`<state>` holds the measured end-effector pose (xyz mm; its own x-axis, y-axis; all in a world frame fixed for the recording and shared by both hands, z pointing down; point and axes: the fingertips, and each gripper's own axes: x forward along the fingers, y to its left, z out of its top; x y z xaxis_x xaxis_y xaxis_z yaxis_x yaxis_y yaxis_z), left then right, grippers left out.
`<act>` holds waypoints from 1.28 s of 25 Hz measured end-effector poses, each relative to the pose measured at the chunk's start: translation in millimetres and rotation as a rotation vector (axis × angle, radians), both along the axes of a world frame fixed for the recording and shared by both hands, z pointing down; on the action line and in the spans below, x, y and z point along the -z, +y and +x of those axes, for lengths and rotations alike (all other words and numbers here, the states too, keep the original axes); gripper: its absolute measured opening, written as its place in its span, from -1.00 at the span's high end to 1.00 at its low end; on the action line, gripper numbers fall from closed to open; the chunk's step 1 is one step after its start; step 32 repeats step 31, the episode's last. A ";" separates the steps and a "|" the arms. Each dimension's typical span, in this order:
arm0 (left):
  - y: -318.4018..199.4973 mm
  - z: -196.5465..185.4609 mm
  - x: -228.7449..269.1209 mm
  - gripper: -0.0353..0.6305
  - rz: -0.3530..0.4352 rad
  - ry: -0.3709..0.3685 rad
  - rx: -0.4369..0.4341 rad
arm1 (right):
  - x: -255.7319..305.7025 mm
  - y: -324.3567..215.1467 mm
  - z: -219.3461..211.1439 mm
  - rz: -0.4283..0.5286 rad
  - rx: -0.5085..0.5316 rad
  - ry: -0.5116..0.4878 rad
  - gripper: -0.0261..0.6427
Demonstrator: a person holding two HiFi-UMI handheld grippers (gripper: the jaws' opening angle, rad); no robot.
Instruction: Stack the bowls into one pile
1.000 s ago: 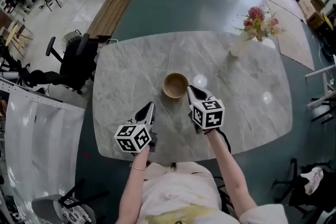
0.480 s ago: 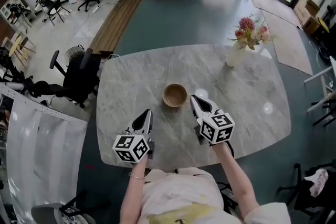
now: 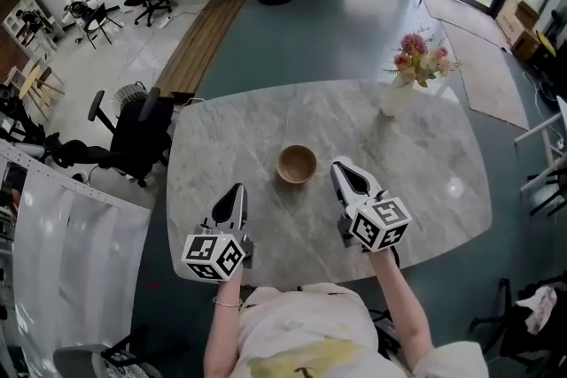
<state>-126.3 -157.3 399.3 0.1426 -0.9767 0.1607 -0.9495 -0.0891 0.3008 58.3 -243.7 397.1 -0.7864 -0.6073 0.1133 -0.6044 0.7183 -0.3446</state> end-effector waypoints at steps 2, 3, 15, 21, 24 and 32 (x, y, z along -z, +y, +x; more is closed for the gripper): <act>1.0 -2.5 5.2 0.89 0.014 -0.004 0.011 | 6.3 0.5 3.6 0.015 -0.004 -0.012 0.90; 1.7 -3.9 7.9 0.89 0.020 -0.008 0.015 | 10.0 1.0 5.1 0.024 -0.007 -0.018 0.90; 4.7 -11.8 25.4 0.89 0.054 -0.051 0.053 | 29.9 -0.6 18.9 0.094 -0.063 -0.038 0.90; 6.5 -14.2 30.3 0.89 0.058 -0.062 0.069 | 31.1 -1.3 22.2 0.106 -0.092 -0.027 0.90; 7.9 -15.4 30.8 0.89 0.055 -0.065 0.074 | 31.1 -1.3 25.0 0.105 -0.105 -0.026 0.90; 9.3 -20.5 29.8 0.89 0.054 -0.071 0.089 | 29.1 -0.1 27.8 0.112 -0.124 -0.015 0.90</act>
